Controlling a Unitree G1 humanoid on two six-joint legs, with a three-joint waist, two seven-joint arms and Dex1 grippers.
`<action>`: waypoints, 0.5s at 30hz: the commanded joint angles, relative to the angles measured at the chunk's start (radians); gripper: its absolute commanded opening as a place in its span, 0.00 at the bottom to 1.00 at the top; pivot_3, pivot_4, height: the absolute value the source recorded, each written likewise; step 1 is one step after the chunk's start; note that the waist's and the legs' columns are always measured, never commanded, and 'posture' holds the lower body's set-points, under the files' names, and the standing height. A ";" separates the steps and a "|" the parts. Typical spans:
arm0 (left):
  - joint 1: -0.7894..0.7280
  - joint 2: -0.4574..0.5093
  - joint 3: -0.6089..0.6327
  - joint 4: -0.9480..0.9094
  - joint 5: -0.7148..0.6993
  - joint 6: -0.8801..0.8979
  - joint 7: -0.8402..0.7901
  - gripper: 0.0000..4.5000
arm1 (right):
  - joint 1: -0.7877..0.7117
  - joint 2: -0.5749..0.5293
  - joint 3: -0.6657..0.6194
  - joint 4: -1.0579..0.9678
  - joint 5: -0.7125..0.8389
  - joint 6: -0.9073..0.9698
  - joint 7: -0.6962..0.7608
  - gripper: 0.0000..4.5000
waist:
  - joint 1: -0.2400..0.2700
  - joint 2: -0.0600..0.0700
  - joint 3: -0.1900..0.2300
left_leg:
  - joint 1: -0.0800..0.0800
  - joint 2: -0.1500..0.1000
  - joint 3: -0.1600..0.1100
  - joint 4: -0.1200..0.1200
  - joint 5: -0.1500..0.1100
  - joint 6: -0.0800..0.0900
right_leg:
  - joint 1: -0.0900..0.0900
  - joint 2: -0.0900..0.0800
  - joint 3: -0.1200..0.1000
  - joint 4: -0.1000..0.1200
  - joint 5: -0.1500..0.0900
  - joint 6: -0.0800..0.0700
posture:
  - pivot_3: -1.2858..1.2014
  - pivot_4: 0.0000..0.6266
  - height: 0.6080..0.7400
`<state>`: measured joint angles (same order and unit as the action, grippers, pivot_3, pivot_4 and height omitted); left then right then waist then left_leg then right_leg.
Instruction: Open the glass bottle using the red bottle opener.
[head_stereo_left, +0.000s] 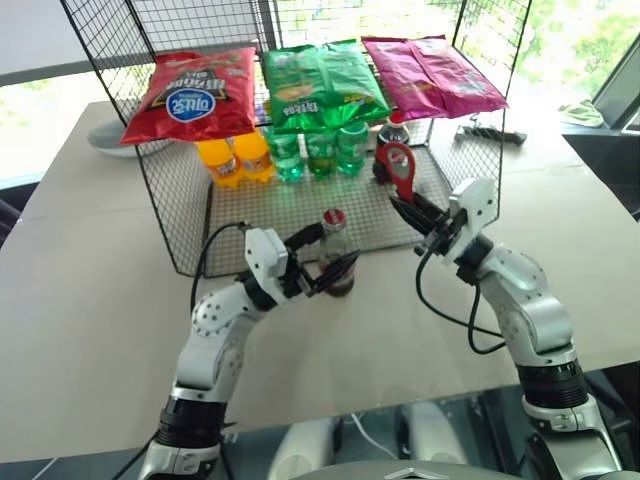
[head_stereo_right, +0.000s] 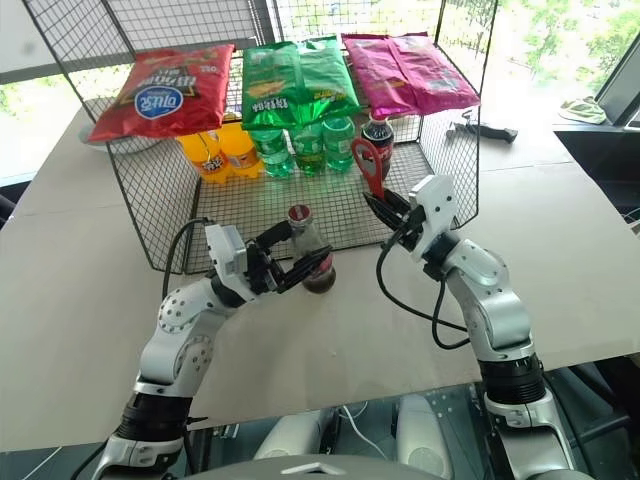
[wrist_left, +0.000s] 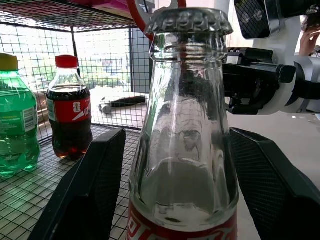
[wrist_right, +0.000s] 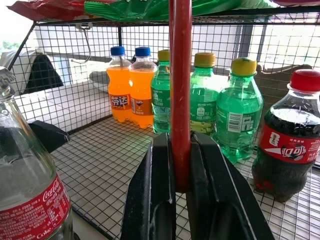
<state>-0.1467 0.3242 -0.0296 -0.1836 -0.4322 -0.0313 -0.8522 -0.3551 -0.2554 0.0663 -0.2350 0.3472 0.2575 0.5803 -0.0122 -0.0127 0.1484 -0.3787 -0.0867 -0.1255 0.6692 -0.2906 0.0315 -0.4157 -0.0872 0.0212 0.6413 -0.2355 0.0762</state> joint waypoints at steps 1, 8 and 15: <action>-0.001 0.002 0.016 -0.010 -0.008 -0.025 -0.001 0.58 | -0.022 0.004 0.000 -0.019 0.001 -0.026 0.005 0.00 | 0.000 0.000 0.000 | 0.000 0.000 0.000 0.000 0.000 0.000 | 0.000 0.000 0.000 0.000 0.000 0.000 | 0.52 0.24 1.00; 0.007 0.002 0.013 -0.017 -0.009 -0.032 -0.004 0.58 | -0.022 0.004 0.001 -0.016 -0.001 -0.026 0.010 0.00 | 0.000 0.000 0.000 | 0.000 0.000 0.000 0.000 0.000 0.000 | 0.000 0.000 0.000 0.000 0.000 0.000 | 0.52 0.24 1.00; 0.007 -0.003 0.009 -0.011 -0.008 -0.038 -0.002 0.58 | -0.037 -0.031 0.058 -0.008 -0.090 -0.101 0.043 0.00 | 0.000 0.000 0.000 | 0.000 0.000 0.000 0.000 0.000 0.000 | 0.000 0.000 0.000 0.000 0.000 0.000 | 0.52 0.24 1.00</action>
<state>-0.1402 0.3234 -0.0289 -0.1824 -0.4333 -0.0449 -0.8526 -0.3686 -0.2760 0.1021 -0.2187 0.3002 0.2228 0.6069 -0.0126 -0.0127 0.1484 -0.3787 -0.0867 -0.1253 0.6691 -0.2906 0.0315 -0.4157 -0.0872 0.0213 0.6413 -0.2355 0.0762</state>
